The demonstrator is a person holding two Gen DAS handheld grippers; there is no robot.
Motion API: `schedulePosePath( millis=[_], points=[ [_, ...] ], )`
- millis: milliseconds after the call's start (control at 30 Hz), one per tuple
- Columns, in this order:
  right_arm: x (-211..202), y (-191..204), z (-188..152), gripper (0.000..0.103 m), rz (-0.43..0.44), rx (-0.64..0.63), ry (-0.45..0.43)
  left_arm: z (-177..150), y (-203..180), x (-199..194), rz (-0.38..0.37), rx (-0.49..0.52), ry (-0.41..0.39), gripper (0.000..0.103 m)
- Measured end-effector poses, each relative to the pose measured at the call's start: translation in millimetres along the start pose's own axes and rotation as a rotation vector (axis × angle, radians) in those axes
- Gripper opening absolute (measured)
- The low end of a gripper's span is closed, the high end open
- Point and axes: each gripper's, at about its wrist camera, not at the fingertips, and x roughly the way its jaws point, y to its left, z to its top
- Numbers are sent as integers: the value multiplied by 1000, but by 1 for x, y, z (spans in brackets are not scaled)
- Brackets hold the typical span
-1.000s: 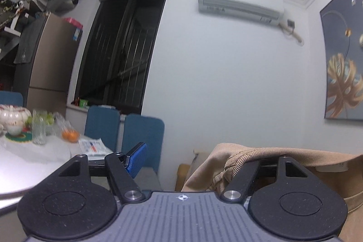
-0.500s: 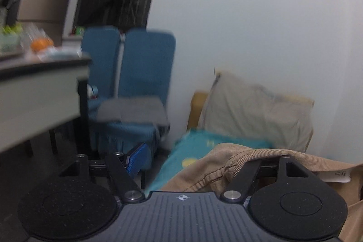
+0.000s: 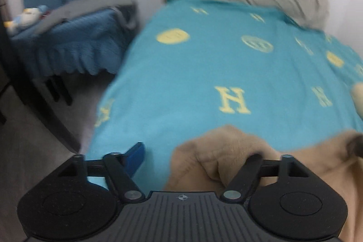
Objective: Fold clothes
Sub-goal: 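Lower the T-shirt flat onto the bed and open both grippers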
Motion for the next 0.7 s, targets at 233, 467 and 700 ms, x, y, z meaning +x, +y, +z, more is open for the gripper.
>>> schedulePosePath(
  millis=[233,467,700],
  points=[
    [-66,27,-13,88,37,52,-95,-13,-4,-69,-30,114,-24,102],
    [-193,50,-73,88,-15,97,-144,-75,11,-181,-55,86,-176,103],
    [-315,56,-150,88,19,215,-184,-165,52,-259,-74,-165,-206,101]
  ],
)
